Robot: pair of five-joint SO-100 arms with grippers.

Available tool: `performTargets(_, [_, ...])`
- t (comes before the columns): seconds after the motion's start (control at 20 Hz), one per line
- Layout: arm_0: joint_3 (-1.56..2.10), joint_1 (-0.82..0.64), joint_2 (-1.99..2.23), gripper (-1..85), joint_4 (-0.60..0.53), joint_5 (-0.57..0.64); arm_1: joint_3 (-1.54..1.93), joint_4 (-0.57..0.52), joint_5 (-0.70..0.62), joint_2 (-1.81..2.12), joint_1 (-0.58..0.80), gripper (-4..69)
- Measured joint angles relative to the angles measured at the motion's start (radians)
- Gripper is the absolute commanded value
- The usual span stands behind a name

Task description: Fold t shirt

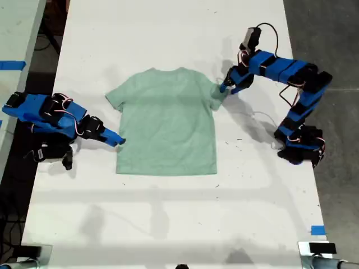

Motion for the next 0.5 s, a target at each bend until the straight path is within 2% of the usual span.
performTargets(0.05, [0.0, 0.0, 0.0, 18.7, 0.0, 0.0, -0.015, -0.002, 0.0, -0.029, 0.005, 0.3])
performTargets(0.3, [0.0, 0.0, 0.0, 18.7, 0.0, 0.0, -0.038, 0.017, 0.026, 0.015, -0.026, 0.6])
performTargets(0.4, [0.0, 0.0, 0.0, 18.7, 0.0, 0.0, -0.054, 0.018, 0.028, 0.117, -0.11, 0.8])
performTargets(0.5, [0.0, 0.0, 0.0, 18.7, 0.0, 0.0, -0.147, 0.006, 0.028, 0.153, -0.268, 1.0])
